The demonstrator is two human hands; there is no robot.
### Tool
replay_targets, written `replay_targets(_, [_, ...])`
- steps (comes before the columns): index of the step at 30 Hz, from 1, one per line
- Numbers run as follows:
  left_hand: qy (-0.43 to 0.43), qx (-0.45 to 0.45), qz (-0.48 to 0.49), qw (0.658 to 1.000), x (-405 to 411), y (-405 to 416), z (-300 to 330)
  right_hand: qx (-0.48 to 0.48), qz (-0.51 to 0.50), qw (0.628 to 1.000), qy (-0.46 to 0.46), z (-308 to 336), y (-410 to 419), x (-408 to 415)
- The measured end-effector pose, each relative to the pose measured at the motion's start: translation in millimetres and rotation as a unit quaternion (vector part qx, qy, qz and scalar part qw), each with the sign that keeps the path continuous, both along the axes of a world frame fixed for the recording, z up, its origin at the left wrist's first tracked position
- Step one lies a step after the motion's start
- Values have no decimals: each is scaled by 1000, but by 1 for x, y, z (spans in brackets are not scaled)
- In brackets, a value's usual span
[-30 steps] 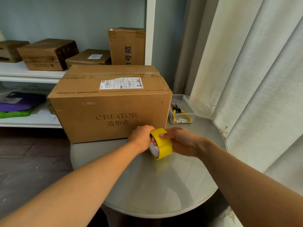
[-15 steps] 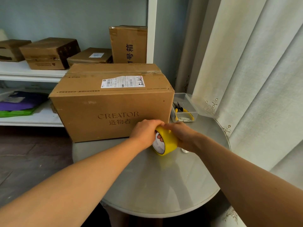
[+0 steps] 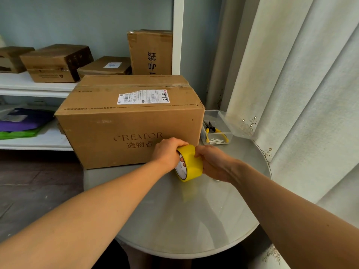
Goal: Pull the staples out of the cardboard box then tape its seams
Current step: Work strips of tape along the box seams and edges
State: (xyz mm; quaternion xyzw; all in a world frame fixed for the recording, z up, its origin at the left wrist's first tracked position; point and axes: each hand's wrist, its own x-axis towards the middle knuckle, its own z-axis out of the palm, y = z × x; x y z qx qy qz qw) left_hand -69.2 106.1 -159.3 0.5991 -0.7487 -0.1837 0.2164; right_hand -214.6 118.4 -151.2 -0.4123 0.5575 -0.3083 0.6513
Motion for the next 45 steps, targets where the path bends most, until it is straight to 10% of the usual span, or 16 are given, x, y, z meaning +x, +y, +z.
replay_targets(16, [-104, -28, -52, 993, -12, 15, -2, -18, -65, 998, 15, -9, -5, -8])
replay_targets(33, [247, 169, 42, 953, -4, 2, -31, -20, 83, 995, -55, -1, 14, -18])
replay_targets(45, [67, 36, 6, 997, -1, 0, -26, -52, -39, 998, 5, -4, 3, -9])
